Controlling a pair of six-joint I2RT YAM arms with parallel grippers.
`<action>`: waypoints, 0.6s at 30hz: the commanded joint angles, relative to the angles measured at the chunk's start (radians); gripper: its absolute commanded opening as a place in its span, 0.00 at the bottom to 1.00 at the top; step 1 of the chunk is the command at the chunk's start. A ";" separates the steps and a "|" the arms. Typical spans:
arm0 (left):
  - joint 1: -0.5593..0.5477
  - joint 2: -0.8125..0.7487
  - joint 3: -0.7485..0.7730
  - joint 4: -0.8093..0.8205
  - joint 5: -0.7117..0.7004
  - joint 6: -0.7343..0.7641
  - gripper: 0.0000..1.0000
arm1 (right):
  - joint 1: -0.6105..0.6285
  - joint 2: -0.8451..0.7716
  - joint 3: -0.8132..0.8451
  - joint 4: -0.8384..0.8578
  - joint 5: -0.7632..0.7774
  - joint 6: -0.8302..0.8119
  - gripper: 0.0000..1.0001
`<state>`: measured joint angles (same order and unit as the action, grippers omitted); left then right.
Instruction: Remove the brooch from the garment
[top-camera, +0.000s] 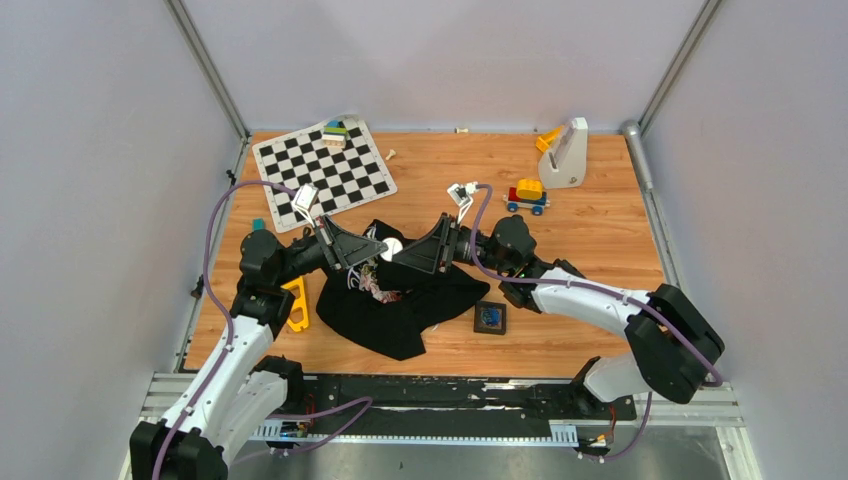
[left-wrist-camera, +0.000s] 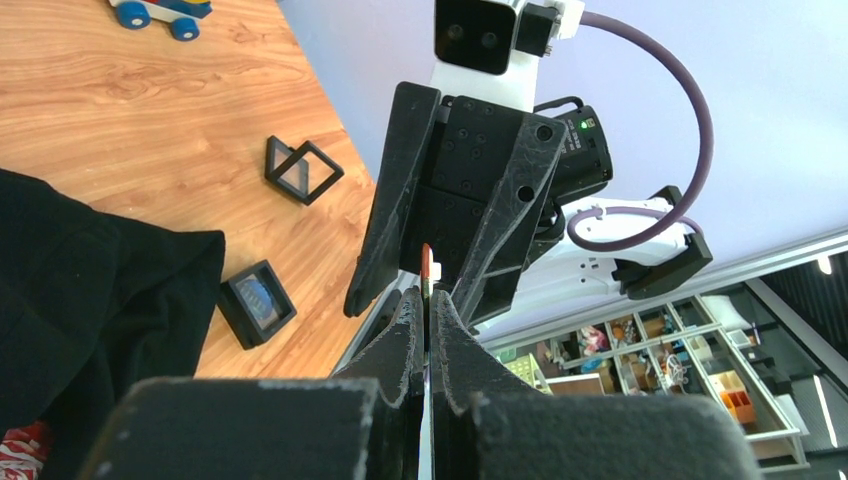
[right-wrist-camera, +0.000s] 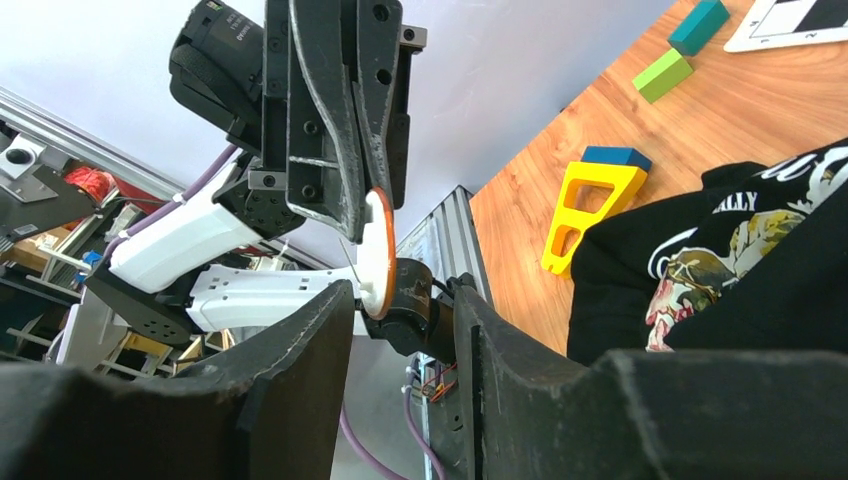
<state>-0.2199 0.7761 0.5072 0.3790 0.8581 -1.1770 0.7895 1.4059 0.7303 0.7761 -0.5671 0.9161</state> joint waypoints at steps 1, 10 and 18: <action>0.007 -0.018 0.007 0.035 0.021 -0.002 0.00 | 0.007 0.004 0.050 0.077 -0.022 0.013 0.42; 0.007 -0.028 0.005 0.050 0.032 0.000 0.00 | 0.007 0.018 0.075 0.065 -0.027 0.025 0.32; 0.007 -0.034 0.000 0.084 0.052 0.009 0.00 | 0.007 0.035 0.095 0.029 -0.026 0.039 0.22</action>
<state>-0.2195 0.7643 0.5068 0.3882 0.8703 -1.1755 0.7914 1.4296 0.7815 0.7910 -0.5930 0.9455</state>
